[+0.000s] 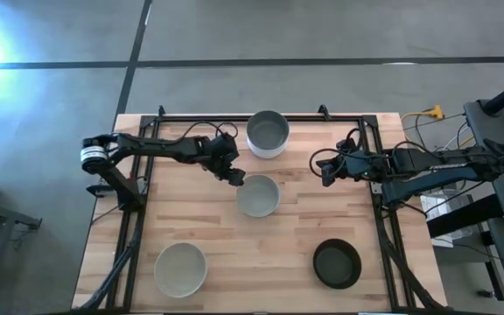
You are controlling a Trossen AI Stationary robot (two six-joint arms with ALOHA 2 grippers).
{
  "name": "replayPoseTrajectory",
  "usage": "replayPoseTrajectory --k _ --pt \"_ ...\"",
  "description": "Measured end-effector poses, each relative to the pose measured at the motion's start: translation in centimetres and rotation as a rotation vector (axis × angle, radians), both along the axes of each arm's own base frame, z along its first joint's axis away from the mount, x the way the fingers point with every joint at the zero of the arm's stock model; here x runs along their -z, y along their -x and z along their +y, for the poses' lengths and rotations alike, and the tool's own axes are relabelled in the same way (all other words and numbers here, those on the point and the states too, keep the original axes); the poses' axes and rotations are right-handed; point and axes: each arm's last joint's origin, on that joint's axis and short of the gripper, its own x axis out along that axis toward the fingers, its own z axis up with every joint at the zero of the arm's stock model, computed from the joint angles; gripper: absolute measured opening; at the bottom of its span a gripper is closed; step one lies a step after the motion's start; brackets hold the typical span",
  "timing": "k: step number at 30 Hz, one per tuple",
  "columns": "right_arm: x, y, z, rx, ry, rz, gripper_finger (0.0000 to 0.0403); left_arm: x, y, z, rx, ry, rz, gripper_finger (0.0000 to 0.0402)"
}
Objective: Nest bowls inside each other
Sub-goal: Stack the gray bowl on the stacked dark gray bowl
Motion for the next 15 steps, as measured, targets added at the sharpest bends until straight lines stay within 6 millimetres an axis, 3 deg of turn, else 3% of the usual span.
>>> replayPoseTrajectory --k 11,15 --pt "0.0 0.0 0.0 -0.001 -0.001 -0.001 0.0009 2.9 -1.2 0.0 0.038 0.090 0.045 0.0233" --pt "0.0 0.0 0.0 -0.002 -0.001 0.000 0.0009 3.7 -1.5 -0.2 0.043 0.118 0.065 0.0216"
